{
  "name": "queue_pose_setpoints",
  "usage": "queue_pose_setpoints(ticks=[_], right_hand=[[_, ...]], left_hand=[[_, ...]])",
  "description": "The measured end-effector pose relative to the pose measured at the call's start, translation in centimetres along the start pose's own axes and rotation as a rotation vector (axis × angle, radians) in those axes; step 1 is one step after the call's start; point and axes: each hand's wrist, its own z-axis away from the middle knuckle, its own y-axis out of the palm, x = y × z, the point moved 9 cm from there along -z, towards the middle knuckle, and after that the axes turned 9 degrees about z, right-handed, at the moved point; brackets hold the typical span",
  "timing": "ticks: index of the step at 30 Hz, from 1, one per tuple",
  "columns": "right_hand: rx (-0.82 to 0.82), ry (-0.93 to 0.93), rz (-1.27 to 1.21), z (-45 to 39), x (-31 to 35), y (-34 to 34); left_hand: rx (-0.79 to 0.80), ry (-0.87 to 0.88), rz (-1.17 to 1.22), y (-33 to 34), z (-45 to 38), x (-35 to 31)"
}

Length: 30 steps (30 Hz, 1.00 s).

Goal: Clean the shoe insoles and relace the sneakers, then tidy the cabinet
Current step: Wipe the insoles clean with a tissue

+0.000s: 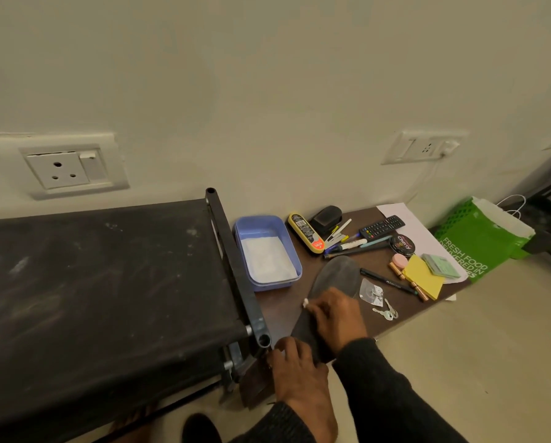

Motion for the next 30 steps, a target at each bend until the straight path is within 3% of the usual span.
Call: queue_pose_setpoints(ticks=[2, 4, 10, 15, 19, 26, 28, 30], right_hand=[[0.108, -0.157, -0.005, 1.7, 1.3, 0.4], [0.122, -0.197, 0.024, 0.0, 0.8, 0.0], [-0.074, 0.161, 0.021, -4.7, -3.1, -1.0], [-0.032, -0.053, -0.025, 1.9, 0.4, -0.7], [0.021, -0.153, -0.095, 6.4, 2.2, -0.6], [0.200, -0.266, -0.003, 5.5, 1.7, -0.5], [0.176, -0.257, 0.024, 4.0, 0.4, -1.0], [0.090, -0.108, 0.047, 1.8, -3.1, -2.3]], left_hand=[[0.008, 0.010, -0.006, -0.2, 0.0, 0.0], [0.005, 0.017, -0.004, -0.4, 0.1, 0.1], [-0.034, 0.055, 0.073, -0.7, 0.6, 0.4], [-0.067, 0.070, 0.115, -1.1, 1.7, 0.3], [-0.193, 0.088, 0.312, -2.3, 2.7, 1.0], [-0.249, 0.082, 0.334, -2.9, 1.3, 0.3], [-0.262, 0.079, 0.263, -3.2, 0.9, 0.1], [-0.265, 0.080, 0.154, -3.4, 0.8, -0.3]])
